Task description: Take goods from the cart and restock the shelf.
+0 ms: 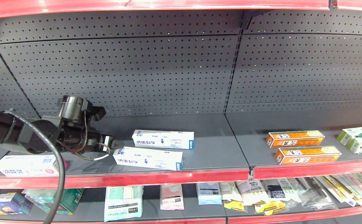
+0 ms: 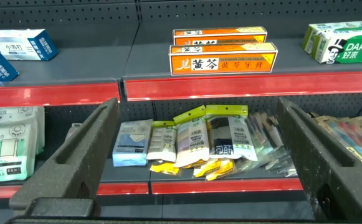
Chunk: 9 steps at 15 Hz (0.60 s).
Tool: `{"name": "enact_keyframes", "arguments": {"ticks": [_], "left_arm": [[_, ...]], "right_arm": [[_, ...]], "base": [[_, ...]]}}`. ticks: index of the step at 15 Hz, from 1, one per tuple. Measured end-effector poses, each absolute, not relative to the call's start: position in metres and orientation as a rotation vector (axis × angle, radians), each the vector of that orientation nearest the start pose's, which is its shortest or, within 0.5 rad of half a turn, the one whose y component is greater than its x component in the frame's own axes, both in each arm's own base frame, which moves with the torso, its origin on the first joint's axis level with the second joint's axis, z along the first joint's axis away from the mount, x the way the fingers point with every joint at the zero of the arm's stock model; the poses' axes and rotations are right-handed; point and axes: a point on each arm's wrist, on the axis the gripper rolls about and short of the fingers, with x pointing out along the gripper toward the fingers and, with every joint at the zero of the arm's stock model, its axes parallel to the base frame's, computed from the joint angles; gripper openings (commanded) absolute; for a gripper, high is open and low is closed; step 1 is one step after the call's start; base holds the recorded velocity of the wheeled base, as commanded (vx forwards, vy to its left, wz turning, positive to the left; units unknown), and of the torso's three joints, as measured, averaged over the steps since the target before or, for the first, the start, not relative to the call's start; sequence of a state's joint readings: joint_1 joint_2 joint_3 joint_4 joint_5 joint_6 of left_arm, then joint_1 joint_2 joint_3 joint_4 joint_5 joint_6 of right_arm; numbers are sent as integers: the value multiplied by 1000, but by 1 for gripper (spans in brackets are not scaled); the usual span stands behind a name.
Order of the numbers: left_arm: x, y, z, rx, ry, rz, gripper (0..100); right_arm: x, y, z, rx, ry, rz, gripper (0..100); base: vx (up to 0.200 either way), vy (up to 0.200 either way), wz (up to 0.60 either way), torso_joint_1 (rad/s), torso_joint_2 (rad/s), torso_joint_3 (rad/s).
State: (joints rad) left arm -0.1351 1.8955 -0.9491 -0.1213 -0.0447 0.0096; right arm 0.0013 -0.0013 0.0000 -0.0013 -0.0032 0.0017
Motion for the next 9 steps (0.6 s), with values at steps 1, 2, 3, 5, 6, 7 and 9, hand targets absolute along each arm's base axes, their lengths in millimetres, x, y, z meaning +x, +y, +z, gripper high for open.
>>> {"name": "enact_keyframes", "arguments": {"ticks": [1,2,3,5,6,7,9], "left_arm": [[326,-45,111,46,825,-174,100],[326,-45,110,46,826,-173,100],[327,-45,110,47,827,-174,100],[328,-46,111,46,822,-173,100],[328,-46,112,45,818,-173,100],[330,-46,113,44,811,-173,100],[332,-46,113,44,807,-173,100]], "right_arm": [[-23,0,76,1,-2,-2,100],[-23,0,76,2,-3,-2,100],[-23,0,76,2,-3,-2,100],[-23,0,76,2,-3,-2,100],[-23,0,76,2,-3,-2,100],[-23,0,76,2,-3,-2,100],[-23,0,76,2,-3,-2,100]], "base": [[0,0,0,0,0,0],[0,0,0,0,0,0],[0,0,0,0,0,0],[0,0,0,0,0,0],[0,0,0,0,0,0],[0,0,0,0,0,0],[0,0,0,0,0,0]]}}
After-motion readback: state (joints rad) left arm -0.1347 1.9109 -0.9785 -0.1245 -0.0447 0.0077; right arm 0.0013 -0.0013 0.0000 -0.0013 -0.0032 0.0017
